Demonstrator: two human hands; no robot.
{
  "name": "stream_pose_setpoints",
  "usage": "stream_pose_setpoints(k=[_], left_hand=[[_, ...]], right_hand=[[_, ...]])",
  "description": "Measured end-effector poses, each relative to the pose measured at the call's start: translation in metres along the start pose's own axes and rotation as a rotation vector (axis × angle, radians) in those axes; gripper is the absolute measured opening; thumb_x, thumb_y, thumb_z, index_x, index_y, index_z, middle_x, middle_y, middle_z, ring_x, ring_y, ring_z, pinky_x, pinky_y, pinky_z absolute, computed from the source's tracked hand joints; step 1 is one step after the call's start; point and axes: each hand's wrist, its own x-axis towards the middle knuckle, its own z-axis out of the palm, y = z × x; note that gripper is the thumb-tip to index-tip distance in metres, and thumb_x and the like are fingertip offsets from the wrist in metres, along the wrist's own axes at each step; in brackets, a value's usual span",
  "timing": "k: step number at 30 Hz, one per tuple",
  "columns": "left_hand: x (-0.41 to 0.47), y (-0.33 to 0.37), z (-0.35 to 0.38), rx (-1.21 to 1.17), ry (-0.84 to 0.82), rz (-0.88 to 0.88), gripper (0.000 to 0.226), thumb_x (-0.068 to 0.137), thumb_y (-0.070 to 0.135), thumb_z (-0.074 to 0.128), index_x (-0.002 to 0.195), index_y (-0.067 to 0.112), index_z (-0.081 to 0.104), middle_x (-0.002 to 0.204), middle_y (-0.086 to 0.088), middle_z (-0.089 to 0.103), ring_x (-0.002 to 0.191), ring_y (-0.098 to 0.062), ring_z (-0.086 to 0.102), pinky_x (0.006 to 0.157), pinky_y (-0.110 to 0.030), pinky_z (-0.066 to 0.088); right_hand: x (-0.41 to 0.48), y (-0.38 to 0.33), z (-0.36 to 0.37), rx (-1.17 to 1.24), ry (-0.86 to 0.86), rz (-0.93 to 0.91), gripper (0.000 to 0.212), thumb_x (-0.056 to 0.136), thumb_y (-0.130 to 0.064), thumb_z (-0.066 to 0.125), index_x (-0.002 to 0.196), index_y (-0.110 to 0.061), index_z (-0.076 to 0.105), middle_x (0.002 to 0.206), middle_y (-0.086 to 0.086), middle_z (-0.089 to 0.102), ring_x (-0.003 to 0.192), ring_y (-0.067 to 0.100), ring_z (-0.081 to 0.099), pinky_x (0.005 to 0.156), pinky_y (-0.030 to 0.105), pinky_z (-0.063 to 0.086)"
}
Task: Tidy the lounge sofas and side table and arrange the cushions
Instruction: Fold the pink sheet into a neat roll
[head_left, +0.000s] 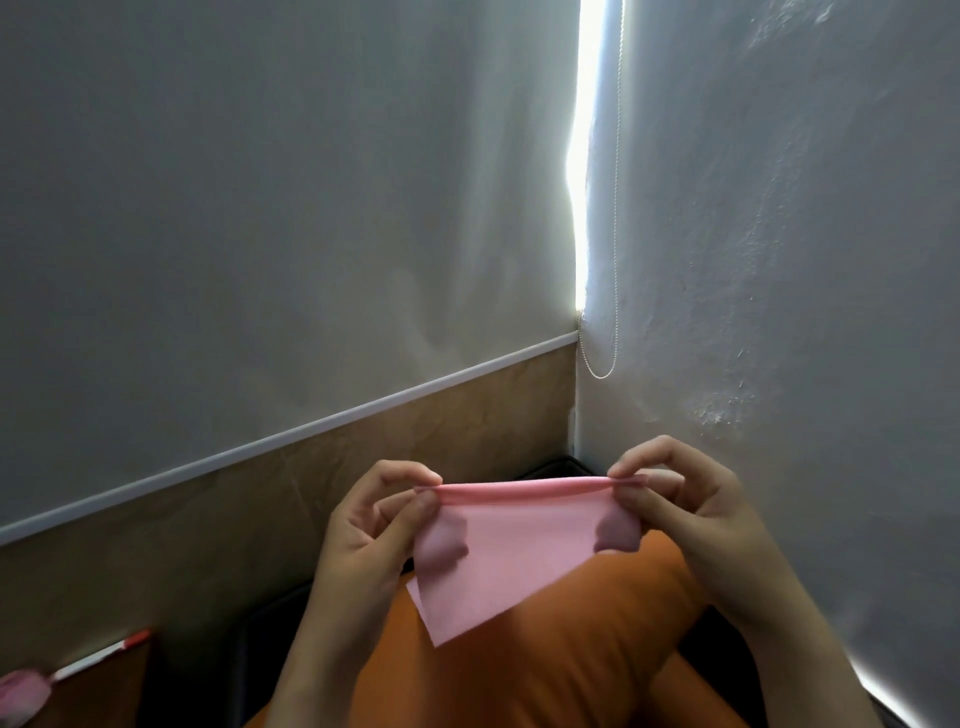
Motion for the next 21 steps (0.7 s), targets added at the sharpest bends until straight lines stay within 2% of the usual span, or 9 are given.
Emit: stream_pose_setpoints(k=[2, 4, 8, 11, 13, 15, 17, 20, 21], left_hand=[[0.0004, 0.0006, -0.0005, -0.028, -0.012, -0.016, 0.008, 0.077, 0.024, 0.061, 0.079, 0.024, 0.068, 0.076, 0.001, 0.067, 0.064, -0.011, 0.064, 0.052, -0.026, 0.054], [0.0011, 0.0009, -0.0012, -0.032, -0.029, -0.024, 0.009, 0.076, 0.026, 0.06, 0.078, 0.026, 0.07, 0.08, -0.001, 0.067, 0.068, -0.012, 0.064, 0.053, -0.026, 0.053], [0.0017, -0.0004, -0.003, 0.009, -0.063, 0.015, 0.011, 0.077, 0.026, 0.06, 0.076, 0.029, 0.071, 0.085, -0.001, 0.067, 0.076, -0.012, 0.064, 0.062, -0.026, 0.053], [0.0034, -0.0018, -0.0053, -0.008, -0.077, 0.022, 0.01, 0.077, 0.018, 0.068, 0.072, 0.025, 0.073, 0.084, -0.001, 0.068, 0.079, -0.013, 0.064, 0.061, -0.024, 0.055], [0.0045, -0.0023, -0.0079, -0.01, -0.088, 0.033, 0.005, 0.073, 0.021, 0.078, 0.074, 0.024, 0.074, 0.084, -0.002, 0.067, 0.081, -0.014, 0.064, 0.063, -0.025, 0.054], [0.0056, -0.0036, -0.0088, 0.007, -0.08, 0.057, 0.016, 0.067, 0.037, 0.072, 0.077, 0.025, 0.075, 0.086, -0.002, 0.067, 0.083, -0.014, 0.064, 0.066, -0.027, 0.055], [0.0066, -0.0049, -0.0073, 0.059, -0.042, 0.068, 0.014, 0.074, 0.037, 0.078, 0.079, 0.025, 0.074, 0.084, -0.001, 0.069, 0.082, -0.013, 0.065, 0.067, -0.027, 0.055], [0.0069, -0.0052, -0.0038, 0.127, 0.013, 0.079, 0.003, 0.079, 0.018, 0.069, 0.078, 0.02, 0.072, 0.08, -0.003, 0.069, 0.076, -0.015, 0.067, 0.067, -0.027, 0.057], [0.0067, -0.0047, -0.0029, 0.133, 0.023, 0.083, 0.003, 0.079, 0.014, 0.069, 0.08, 0.017, 0.07, 0.08, -0.004, 0.069, 0.076, -0.016, 0.067, 0.067, -0.028, 0.058]], right_hand=[[0.0002, 0.0006, -0.001, 0.062, -0.016, -0.018, 0.004, 0.078, -0.027, 0.072, 0.079, -0.023, 0.072, 0.064, 0.006, 0.067, 0.058, 0.013, 0.062, 0.055, 0.02, 0.049], [0.0005, 0.002, -0.0036, 0.113, -0.046, -0.012, 0.027, 0.066, -0.044, 0.083, 0.079, -0.022, 0.074, 0.068, 0.005, 0.069, 0.061, 0.012, 0.064, 0.057, 0.018, 0.05], [0.0022, 0.0013, -0.0062, 0.161, -0.055, 0.022, 0.035, 0.058, -0.05, 0.086, 0.076, -0.021, 0.075, 0.07, 0.002, 0.068, 0.064, 0.009, 0.064, 0.057, 0.017, 0.05], [0.0031, 0.0031, -0.0079, 0.163, -0.037, 0.027, 0.029, 0.06, -0.041, 0.086, 0.073, -0.019, 0.074, 0.069, 0.002, 0.067, 0.063, 0.01, 0.064, 0.058, 0.018, 0.051], [0.0034, 0.0017, -0.0079, 0.159, -0.027, 0.047, 0.023, 0.062, -0.032, 0.086, 0.073, -0.016, 0.074, 0.07, 0.003, 0.067, 0.065, 0.014, 0.066, 0.062, 0.025, 0.056], [0.0025, -0.0013, -0.0067, 0.147, -0.028, 0.049, 0.038, 0.059, -0.043, 0.086, 0.077, -0.012, 0.074, 0.074, 0.007, 0.068, 0.068, 0.021, 0.068, 0.068, 0.034, 0.058], [0.0015, -0.005, -0.0032, 0.089, 0.004, 0.035, 0.038, 0.064, -0.045, 0.084, 0.077, -0.011, 0.073, 0.074, 0.009, 0.07, 0.069, 0.027, 0.071, 0.067, 0.034, 0.058], [0.0027, -0.005, 0.0013, -0.028, 0.055, 0.001, 0.005, 0.07, -0.014, 0.073, 0.075, -0.014, 0.072, 0.068, 0.015, 0.07, 0.068, 0.03, 0.072, 0.066, 0.026, 0.057], [0.0032, -0.0029, 0.0008, -0.059, 0.062, -0.005, 0.008, 0.069, -0.008, 0.071, 0.076, -0.014, 0.071, 0.068, 0.015, 0.07, 0.069, 0.03, 0.072, 0.067, 0.027, 0.057]])
